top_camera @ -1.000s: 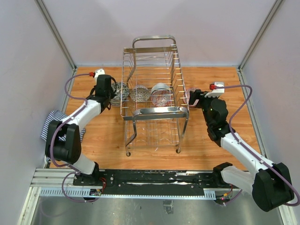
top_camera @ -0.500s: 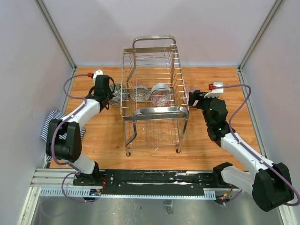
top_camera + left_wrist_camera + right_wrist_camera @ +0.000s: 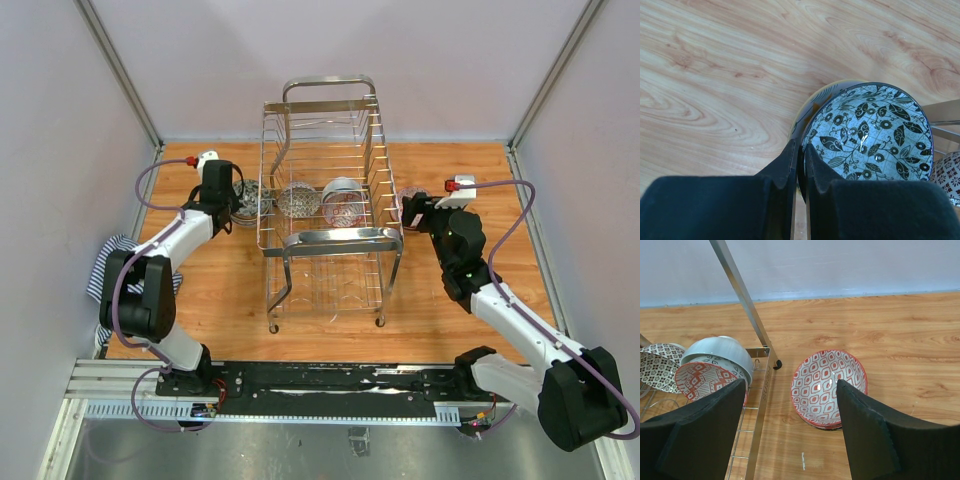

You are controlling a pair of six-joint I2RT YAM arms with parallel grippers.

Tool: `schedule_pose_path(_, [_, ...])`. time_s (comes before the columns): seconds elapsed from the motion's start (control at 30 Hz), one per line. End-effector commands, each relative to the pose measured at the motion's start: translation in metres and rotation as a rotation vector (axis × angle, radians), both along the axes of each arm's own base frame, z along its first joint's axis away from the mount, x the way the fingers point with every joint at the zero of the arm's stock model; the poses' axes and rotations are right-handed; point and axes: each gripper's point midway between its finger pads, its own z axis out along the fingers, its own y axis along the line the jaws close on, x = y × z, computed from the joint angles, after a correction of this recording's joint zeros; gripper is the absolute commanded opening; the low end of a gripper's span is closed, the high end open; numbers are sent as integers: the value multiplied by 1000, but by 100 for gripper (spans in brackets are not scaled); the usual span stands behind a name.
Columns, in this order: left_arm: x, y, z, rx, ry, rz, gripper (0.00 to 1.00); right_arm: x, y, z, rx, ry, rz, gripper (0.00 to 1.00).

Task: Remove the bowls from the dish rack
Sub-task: Place the bowl with the bowl.

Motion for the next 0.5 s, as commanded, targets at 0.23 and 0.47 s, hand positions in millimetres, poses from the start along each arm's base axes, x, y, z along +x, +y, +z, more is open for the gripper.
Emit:
schedule_pose_path(0.23, [13,0,8,-33,-20,-3,5,0,-2,16,25,-33,1,74])
schedule_pose_path(0.47, [12,2,6,-37,-11,3,12,0,-2,16,28,-32,1,74])
